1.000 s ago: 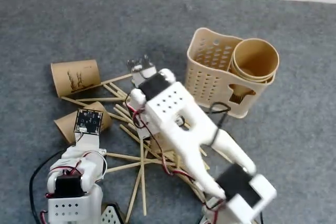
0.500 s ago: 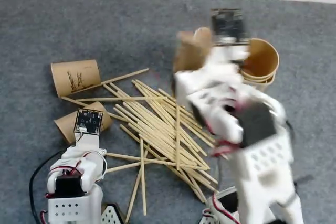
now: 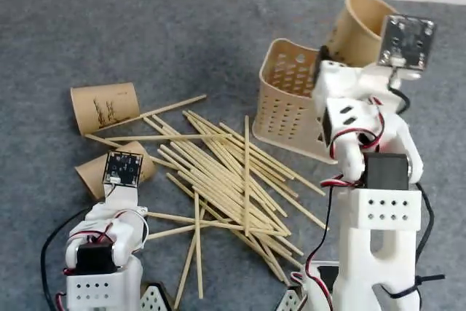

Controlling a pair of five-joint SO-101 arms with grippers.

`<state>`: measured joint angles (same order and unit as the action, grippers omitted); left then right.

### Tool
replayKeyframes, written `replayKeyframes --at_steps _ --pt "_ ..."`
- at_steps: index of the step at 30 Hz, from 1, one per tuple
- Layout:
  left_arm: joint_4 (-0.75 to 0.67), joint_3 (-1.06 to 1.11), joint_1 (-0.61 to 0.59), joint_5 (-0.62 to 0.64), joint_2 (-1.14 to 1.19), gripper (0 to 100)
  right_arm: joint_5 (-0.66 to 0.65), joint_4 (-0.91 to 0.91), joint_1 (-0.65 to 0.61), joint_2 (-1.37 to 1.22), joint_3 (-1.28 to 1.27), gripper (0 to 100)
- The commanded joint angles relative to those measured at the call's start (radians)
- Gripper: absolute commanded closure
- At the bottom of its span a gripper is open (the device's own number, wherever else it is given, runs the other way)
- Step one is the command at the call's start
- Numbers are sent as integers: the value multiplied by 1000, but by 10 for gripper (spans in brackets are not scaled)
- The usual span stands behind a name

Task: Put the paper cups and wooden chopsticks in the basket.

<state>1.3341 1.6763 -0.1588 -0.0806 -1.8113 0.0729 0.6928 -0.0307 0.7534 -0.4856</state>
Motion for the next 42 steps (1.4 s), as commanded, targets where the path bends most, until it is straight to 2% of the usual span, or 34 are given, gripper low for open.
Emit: replayKeyframes --at_steps 1,6,18,21,23,27,34,42 --pt "8 19 -8 6 -5 986 -20 -105 24 33 -47 821" --pt "8 19 -8 6 -5 986 -190 -105 27 35 -91 821" --pt "8 19 -8 6 -5 986 -325 -108 28 35 -139 820" --pt "8 19 -8 6 -5 986 -327 -108 30 35 -148 785" --pt "8 19 -8 6 -5 986 -316 -108 30 35 -160 708" --pt "8 19 -8 6 -5 986 -209 -105 42 35 -168 582" --pt "8 19 -8 6 -5 986 -199 -74 50 53 -162 576" --pt "8 19 -8 6 -5 986 -201 13 12 283 -162 576"
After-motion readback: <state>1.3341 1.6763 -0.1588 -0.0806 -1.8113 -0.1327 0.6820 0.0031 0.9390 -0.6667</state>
